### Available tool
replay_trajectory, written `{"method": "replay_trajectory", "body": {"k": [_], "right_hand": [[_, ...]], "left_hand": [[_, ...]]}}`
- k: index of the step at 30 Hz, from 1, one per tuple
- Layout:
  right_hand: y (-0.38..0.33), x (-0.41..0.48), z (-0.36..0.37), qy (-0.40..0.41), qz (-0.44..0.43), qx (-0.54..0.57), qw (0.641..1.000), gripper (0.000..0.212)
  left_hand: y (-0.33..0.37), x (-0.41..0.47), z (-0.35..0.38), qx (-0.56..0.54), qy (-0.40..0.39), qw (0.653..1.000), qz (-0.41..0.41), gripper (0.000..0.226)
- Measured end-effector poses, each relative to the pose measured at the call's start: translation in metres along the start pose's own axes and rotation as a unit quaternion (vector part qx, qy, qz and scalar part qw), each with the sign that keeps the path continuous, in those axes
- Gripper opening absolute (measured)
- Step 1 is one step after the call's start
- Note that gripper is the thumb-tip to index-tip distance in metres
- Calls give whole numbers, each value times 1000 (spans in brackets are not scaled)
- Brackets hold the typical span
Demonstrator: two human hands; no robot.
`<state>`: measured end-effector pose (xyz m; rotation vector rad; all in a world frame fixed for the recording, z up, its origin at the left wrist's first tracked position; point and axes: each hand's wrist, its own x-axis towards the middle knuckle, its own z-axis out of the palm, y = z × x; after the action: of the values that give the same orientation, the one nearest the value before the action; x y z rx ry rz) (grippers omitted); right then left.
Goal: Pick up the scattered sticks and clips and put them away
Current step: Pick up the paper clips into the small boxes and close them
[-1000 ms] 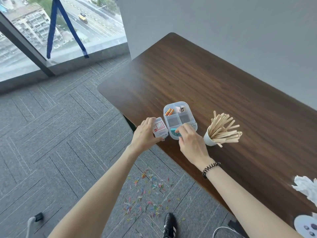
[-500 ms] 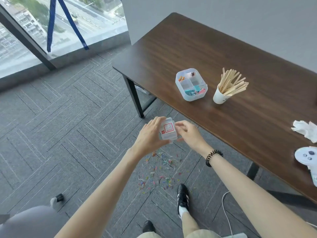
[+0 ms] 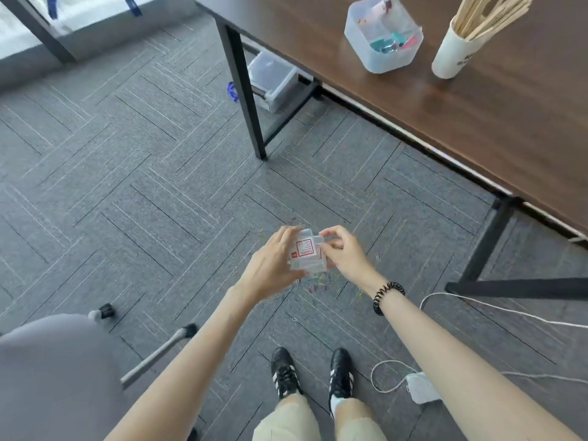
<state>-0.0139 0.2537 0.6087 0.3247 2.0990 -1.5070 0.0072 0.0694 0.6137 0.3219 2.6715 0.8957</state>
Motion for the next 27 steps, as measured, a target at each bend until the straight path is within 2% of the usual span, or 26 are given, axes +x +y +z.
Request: {"method": "replay_trajectory", "body": {"k": [6,12,16,21,27], "right_hand": [[148,77,30,35,-11,-64,997,17],[302,181,61,24,-30,-129,991,16],[383,253,91,14,-55,-177,983,14],[441,330,139,-14,-100,-197,975,19],[445,385,203,-54,-179,-210,960,26]], "left_hand": [[-94,19,140,-42,11,997,-63,83],[-217,58,291,-21,28,995,-93,82],[-297,85,373,4,77,991,-107,84],[-380,105,431,15,136,984,-113,85],[-435,97,437,8,228,962,-149,92]]}}
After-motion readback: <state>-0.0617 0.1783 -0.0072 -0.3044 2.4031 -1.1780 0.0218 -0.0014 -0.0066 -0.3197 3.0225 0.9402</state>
